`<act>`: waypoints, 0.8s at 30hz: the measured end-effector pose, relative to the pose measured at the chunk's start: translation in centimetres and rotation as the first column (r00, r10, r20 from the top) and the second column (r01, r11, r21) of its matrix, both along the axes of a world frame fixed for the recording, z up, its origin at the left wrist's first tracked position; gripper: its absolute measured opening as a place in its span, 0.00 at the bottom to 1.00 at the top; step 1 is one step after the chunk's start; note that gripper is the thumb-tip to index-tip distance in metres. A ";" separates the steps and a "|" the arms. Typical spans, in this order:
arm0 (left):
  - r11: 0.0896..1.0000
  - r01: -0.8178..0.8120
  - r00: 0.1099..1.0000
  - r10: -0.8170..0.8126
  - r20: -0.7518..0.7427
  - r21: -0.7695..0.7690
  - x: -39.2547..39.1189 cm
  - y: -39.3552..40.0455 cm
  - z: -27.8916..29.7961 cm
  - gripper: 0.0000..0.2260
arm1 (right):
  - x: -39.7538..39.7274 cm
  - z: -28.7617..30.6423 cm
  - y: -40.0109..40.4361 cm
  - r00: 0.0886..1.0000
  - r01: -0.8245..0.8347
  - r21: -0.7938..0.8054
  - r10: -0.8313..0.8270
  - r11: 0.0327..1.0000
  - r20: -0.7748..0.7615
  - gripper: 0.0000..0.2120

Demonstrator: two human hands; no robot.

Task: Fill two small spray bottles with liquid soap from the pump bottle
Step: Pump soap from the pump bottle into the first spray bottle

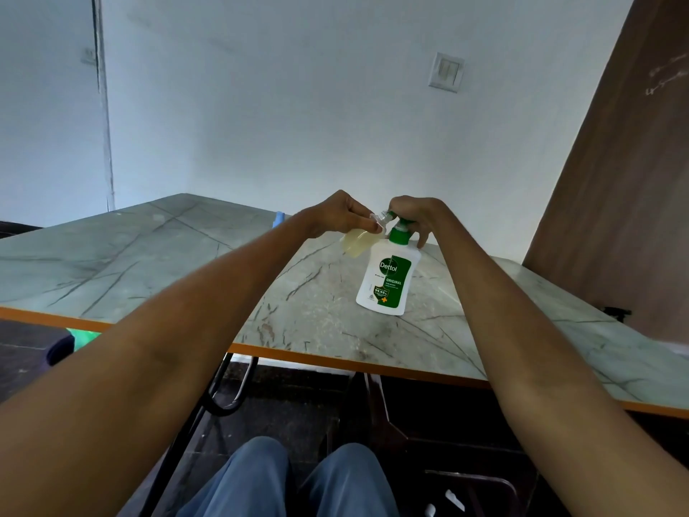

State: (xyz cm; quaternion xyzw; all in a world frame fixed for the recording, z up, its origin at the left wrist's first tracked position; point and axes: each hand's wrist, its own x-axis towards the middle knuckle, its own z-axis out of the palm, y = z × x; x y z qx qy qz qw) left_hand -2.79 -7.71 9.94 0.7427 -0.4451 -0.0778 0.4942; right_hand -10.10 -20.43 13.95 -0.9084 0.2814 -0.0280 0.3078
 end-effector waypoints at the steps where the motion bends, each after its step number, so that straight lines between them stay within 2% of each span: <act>1: 1.000 0.004 1.000 -0.004 -0.002 0.003 -0.1 0.0 0.1 0.15 | 0.0 0.0 0.0 1.000 -0.001 -0.008 0.001 1.000 -0.007 0.09; 8: 0.999 0.003 1.000 -0.004 0.016 0.033 -0.3 0.0 -0.1 0.15 | -0.1 -0.5 -0.1 1.000 0.002 -0.012 -0.001 1.000 0.028 0.14; 15: 1.000 -0.006 1.000 0.006 0.000 0.006 -0.2 0.0 -0.3 0.15 | -0.1 -0.4 -0.1 1.000 0.002 0.007 -0.002 1.000 0.022 0.09; 24: 1.000 0.001 1.000 -0.001 -0.001 -0.006 -0.1 -0.1 0.0 0.15 | 0.2 0.1 -0.2 1.000 -0.019 0.028 0.020 0.999 -0.019 0.11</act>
